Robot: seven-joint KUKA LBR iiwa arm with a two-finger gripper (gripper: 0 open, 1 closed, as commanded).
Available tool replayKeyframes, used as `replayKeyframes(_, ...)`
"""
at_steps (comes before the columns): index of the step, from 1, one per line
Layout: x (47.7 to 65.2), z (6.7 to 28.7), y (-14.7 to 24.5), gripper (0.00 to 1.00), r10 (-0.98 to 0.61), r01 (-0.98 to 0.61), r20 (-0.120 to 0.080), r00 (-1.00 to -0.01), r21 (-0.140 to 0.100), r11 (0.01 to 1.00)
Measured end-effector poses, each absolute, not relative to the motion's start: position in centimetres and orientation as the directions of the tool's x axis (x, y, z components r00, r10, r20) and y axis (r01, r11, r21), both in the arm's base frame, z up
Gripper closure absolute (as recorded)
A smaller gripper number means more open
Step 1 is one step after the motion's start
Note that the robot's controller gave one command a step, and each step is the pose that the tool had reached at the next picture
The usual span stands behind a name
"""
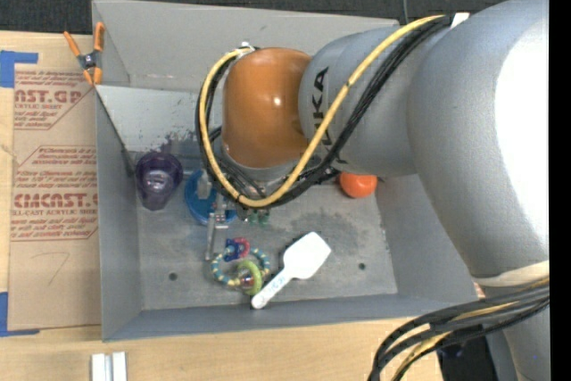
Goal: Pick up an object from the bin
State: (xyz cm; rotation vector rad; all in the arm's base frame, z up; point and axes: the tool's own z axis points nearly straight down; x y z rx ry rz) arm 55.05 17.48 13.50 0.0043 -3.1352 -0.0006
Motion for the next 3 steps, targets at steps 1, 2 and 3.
replayKeyframes(1, 55.2, 14.0, 17.4, 0.0, 0.0, 0.0, -0.001, -1.0, 0.002, 1.0)
replayKeyframes(2, 58.7, 7.2, 14.9, 0.0, 0.159, 0.159, 0.004, -0.987, 0.001, 0.987)
replayKeyframes(3, 57.7, 7.1, 14.5, 0.0, 0.102, 0.102, -0.004, -0.995, 0.003, 0.995)
